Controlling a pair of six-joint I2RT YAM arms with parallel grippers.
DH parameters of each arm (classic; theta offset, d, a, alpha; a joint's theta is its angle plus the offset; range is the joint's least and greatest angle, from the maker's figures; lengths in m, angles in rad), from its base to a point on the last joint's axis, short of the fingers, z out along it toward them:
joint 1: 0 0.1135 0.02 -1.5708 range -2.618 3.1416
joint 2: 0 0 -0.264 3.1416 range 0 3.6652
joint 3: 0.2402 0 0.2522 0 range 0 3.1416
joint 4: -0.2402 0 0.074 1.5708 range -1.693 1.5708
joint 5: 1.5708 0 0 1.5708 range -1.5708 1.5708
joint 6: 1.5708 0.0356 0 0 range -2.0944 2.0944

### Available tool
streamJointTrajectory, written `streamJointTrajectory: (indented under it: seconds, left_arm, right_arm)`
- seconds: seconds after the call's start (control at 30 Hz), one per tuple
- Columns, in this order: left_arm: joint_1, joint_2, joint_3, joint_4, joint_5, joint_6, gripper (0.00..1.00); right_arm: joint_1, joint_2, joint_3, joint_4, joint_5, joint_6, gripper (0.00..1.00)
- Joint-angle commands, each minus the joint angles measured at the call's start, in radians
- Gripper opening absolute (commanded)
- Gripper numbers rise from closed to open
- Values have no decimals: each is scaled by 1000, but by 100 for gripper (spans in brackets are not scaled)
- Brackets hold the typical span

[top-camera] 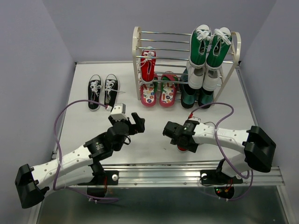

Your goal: Place and organize the shoes onto the shoe shelf

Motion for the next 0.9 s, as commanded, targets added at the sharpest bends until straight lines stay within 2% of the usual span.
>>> streamJointTrajectory:
  seconds: [0.0, 0.13, 0.3, 0.37, 0.43, 0.47, 0.53, 0.57, 0.6, 0.63, 0.67, 0.7, 0.73, 0.87]
  left_arm:
    - [-4, -10, -26, 65, -13, 14, 99]
    - [-3, 7, -36, 110, 10, 18, 99]
    - [-4, 32, -25, 124, 17, 27, 99]
    - [-3, 33, -20, 121, 20, 39, 99]
    - [-3, 30, -14, 116, 20, 47, 99]
    - [-4, 27, -14, 116, 19, 50, 99]
    - [-3, 21, -13, 116, 17, 51, 99]
    - [-4, 20, -13, 116, 16, 51, 99]
    - [-3, 17, -13, 116, 13, 51, 99]
    - [-3, 17, -11, 114, 11, 51, 99]
    - [-4, 17, -10, 114, 7, 50, 99]
    - [-4, 17, -7, 111, -1, 51, 99]
    - [-4, 17, -5, 108, -6, 53, 99]
    - [-3, 20, 4, 93, -32, 57, 99]
  right_arm:
    - [11, -30, -23, 81, 77, 36, 80]
    - [11, -55, -40, 92, 118, 58, 71]
    - [11, -60, -63, 93, 132, 62, 70]
    - [2, -55, -68, 95, 126, 55, 63]
    - [2, -55, -75, 93, 124, 50, 56]
    - [2, -60, -77, 93, 124, 47, 46]
    - [2, -64, -77, 93, 129, 42, 35]
    - [2, -66, -74, 93, 130, 35, 22]
    - [2, -66, -69, 95, 138, 26, 16]
    - [2, -66, -54, 96, 143, -29, 4]
    - [2, -66, -42, 113, 147, -92, 1]
    - [2, -66, -26, 151, 140, -240, 1]
    - [2, -67, -11, 168, 130, -319, 1]
    - [2, -70, 70, 167, 112, -554, 1]
